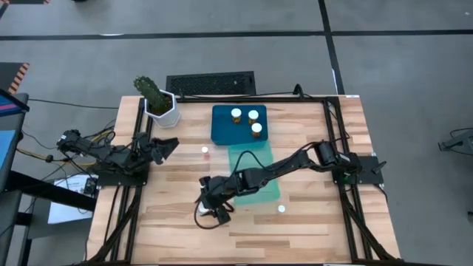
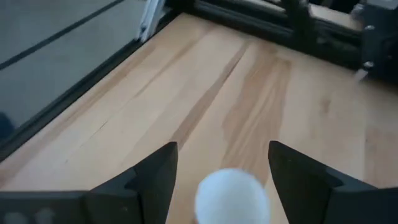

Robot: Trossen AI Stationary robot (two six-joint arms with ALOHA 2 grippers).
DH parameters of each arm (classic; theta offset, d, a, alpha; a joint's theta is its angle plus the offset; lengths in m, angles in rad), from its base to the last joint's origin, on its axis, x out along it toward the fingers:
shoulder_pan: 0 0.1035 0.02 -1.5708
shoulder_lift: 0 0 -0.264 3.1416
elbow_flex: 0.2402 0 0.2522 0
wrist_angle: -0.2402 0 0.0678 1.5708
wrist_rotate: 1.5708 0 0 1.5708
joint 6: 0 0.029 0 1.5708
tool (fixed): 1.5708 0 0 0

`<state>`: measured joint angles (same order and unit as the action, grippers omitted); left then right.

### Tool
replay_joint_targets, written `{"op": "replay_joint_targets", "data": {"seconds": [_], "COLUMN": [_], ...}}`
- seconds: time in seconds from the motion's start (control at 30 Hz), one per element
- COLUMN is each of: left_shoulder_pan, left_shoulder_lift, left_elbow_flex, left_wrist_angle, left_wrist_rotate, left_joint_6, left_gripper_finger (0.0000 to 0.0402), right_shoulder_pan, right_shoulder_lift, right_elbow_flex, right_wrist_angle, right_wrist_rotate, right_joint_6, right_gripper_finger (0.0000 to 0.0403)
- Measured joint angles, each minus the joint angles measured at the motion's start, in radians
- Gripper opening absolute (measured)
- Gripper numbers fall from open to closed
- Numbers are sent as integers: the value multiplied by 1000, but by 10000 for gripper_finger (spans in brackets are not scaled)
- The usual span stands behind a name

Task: Pick and place medicine bottles into bin by pill shape (circle, oval)
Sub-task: Put the large orange pill bottle into the blue bin

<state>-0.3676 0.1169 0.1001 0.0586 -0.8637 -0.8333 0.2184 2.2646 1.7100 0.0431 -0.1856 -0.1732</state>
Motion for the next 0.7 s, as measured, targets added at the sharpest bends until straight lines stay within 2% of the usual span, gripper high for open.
{"op": "replay_joint_targets", "data": {"seconds": [0.27,0.57,0.7], "left_shoulder_pan": [0,0,0], "left_shoulder_lift": [0,0,0], "left_elbow_flex": [0,0,0], "left_wrist_angle": [0,0,0], "left_wrist_rotate": [30,45,48], "left_joint_6": [1,0,0], "left_gripper_finger": [289,289,289], "right_shoulder_pan": [1,3,13], "right_shoulder_lift": [0,0,0], "right_elbow_flex": [4,4,4], "right_wrist_angle": [-16,-52,-63], "right_wrist_rotate": [52,46,34], "right_joint_6": [8,8,8], "right_gripper_finger": [261,262,280]}}
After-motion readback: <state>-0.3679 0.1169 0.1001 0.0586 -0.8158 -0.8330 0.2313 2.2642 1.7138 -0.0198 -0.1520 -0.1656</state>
